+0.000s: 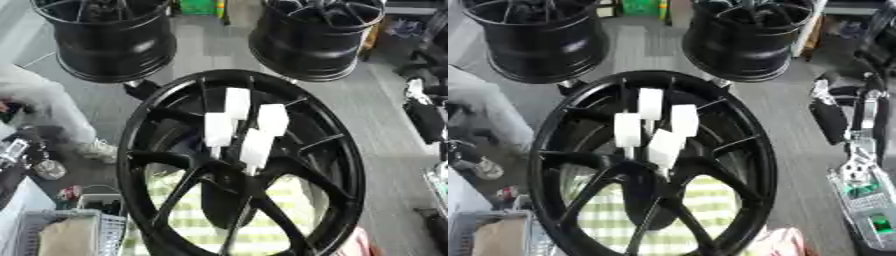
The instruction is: Pull the pin out of the wheel hub.
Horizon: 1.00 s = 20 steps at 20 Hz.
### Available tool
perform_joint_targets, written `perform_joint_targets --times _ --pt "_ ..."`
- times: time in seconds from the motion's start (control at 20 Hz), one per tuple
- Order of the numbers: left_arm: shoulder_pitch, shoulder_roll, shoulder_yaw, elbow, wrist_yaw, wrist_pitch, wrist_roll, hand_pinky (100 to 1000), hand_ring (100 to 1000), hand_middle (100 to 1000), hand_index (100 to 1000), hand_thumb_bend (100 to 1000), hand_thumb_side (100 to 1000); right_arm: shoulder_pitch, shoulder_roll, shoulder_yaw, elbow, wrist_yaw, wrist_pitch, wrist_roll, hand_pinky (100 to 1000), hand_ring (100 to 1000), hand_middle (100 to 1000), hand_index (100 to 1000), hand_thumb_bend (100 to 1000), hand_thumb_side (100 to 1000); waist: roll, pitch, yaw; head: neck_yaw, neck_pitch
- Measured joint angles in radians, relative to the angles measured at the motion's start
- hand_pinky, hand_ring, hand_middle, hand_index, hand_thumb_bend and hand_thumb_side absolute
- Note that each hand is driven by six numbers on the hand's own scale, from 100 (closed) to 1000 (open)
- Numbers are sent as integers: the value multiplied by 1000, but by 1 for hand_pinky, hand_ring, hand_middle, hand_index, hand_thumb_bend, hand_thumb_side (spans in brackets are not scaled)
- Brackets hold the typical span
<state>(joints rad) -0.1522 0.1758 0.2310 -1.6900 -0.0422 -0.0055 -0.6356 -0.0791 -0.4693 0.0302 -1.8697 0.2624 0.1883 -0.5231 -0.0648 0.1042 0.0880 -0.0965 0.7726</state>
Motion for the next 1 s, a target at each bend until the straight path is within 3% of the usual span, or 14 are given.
perform_joint_targets --times 0.2,0.45,0.75,1.0 --pt "0 1 -3 0 -2 0 -3 645 613 642 782 100 856 -41 -104 101 -8 53 3 65 667 685 796 909 100 393 -5 -4 4 2 0" --pt "0 8 -7 0 -2 -2 -7 645 613 641 782 100 854 -117 -235 233 0 62 -22 147 712 742 837 947 100 467 -9 -6 12 4 0" --pt "0 8 -12 0 -2 -5 -13 645 612 641 782 100 854 -221 -396 391 -11 -9 -38 247 752 792 875 977 100 576 -6 -6 21 3 0" --pt "-2 8 -18 1 -2 -10 -18 645 612 640 782 100 854 -268 -530 443 -81 -95 -28 337 767 812 894 991 100 538 1 -1 38 -7 0"
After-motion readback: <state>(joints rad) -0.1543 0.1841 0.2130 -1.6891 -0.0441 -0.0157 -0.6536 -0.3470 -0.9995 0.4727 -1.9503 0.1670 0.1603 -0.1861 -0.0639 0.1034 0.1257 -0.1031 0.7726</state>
